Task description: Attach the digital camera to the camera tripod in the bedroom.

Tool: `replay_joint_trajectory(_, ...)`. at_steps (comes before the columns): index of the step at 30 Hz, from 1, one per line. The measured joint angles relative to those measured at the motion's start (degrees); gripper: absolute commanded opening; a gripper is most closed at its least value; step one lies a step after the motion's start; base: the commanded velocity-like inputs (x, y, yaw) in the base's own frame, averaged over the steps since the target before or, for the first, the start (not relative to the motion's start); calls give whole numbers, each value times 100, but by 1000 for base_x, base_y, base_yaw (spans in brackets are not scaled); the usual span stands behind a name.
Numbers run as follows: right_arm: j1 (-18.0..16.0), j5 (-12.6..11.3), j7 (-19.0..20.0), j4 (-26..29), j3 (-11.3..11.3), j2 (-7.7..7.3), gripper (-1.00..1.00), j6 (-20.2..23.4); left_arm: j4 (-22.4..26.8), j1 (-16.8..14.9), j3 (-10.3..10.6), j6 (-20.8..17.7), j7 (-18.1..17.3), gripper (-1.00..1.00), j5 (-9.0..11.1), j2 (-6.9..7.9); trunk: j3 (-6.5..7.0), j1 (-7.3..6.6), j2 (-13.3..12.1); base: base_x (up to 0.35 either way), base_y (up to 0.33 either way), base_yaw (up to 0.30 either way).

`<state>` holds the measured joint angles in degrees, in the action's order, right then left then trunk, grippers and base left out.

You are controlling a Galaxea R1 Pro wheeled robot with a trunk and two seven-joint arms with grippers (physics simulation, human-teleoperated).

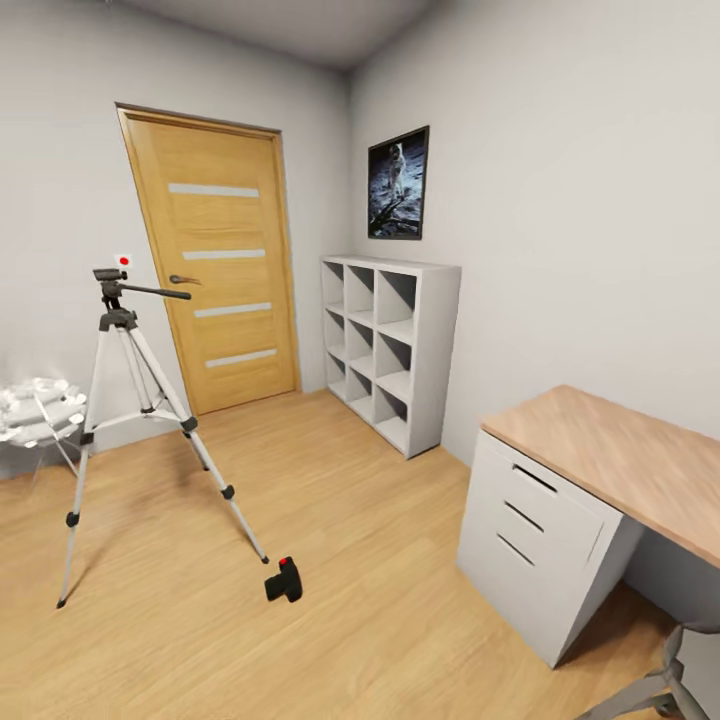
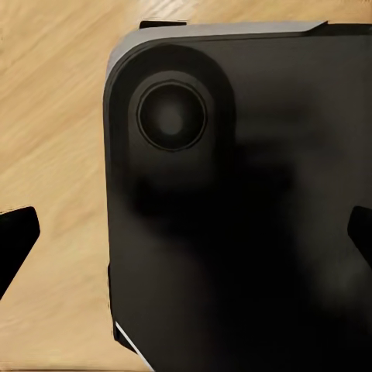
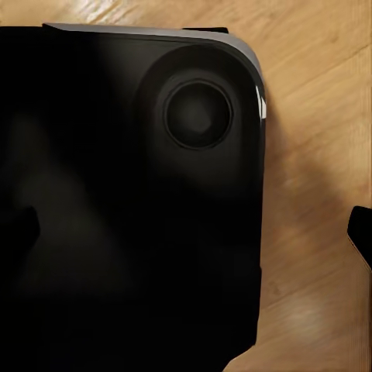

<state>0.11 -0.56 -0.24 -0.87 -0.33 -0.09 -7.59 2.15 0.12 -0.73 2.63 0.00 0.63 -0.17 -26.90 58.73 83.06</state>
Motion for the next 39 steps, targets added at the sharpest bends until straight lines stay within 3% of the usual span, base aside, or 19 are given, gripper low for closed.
replay_joint_trajectory(9,0,0,0,0,-3,-11,100,2,-3,1,0,-3,-7,100,0,0,0,-2,0,99,0,201)
replay_joint_trajectory(39,1,-8,16,0,-24,-35,100,16,-8,2,7,-19,-3,100,2,0,0,-3,0,316,0,6)
